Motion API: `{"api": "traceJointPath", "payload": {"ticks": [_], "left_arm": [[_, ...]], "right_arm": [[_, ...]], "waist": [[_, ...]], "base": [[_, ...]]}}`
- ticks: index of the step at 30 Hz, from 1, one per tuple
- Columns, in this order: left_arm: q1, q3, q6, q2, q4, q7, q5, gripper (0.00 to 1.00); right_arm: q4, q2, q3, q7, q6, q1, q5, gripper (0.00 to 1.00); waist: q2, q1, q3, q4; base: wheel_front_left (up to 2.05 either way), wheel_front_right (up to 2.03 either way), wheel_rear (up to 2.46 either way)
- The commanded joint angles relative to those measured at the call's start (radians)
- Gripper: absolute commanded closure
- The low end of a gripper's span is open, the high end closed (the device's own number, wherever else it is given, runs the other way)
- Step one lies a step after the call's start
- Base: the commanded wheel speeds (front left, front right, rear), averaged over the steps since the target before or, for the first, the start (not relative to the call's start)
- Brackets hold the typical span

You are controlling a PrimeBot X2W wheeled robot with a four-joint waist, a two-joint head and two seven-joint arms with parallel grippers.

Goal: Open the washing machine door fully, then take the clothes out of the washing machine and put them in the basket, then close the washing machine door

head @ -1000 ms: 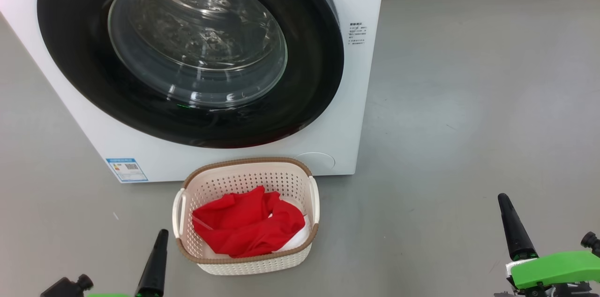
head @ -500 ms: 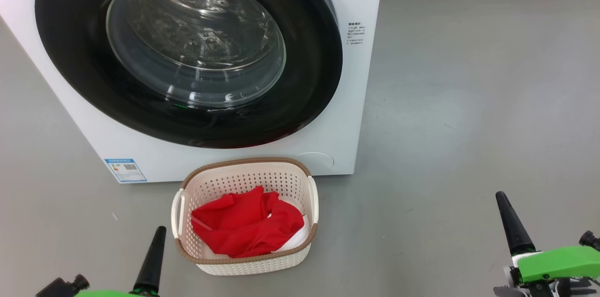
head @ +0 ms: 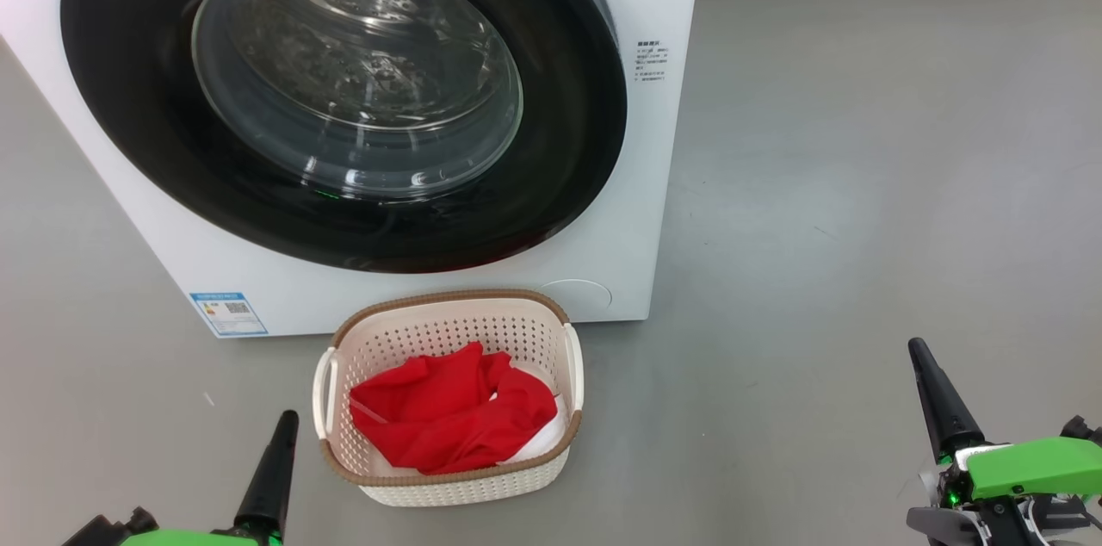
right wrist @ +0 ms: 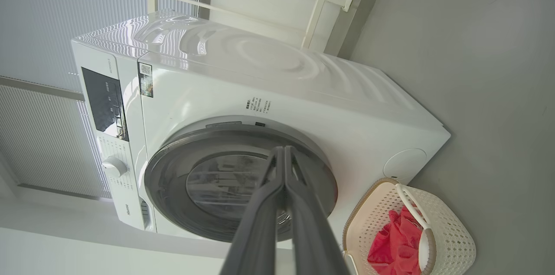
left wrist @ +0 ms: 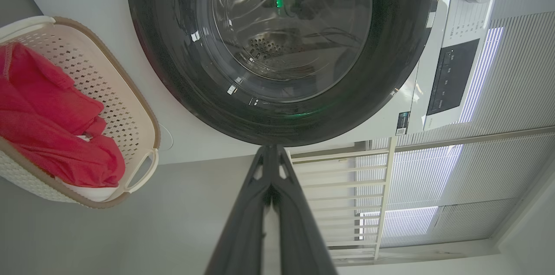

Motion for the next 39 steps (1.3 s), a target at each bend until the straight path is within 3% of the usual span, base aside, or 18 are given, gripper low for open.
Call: {"api": "traceJointPath", "payload": {"ticks": [1,12,39], "left_arm": [[-0.050,0.036,-0.016,0.021,-0.016,0.008,-0.036,1.00],[-0.064,0.050,-0.027,0.025,0.001,0.036,-0.163,1.00],[-0.064,0.056,-0.028,0.021,0.002,0.040,-0.158,1.00]], "right_arm": [[-0.021,-0.021,0.025,0.010,0.000,-0.059,0.036,1.00],[-0.002,-0.027,0.029,0.039,-0.001,-0.083,0.162,1.00],[-0.001,-0.024,0.025,0.042,-0.001,-0.083,0.159,1.00]], "waist": [[0.0000,0.0000,0.000,0.000],[0.0000,0.0000,0.001,-0.003],[0.0000,0.0000,0.001,-0.003]], "base": [[0.00,0.00,0.00],[0.00,0.00,0.00],[0.00,0.00,0.00]]}}
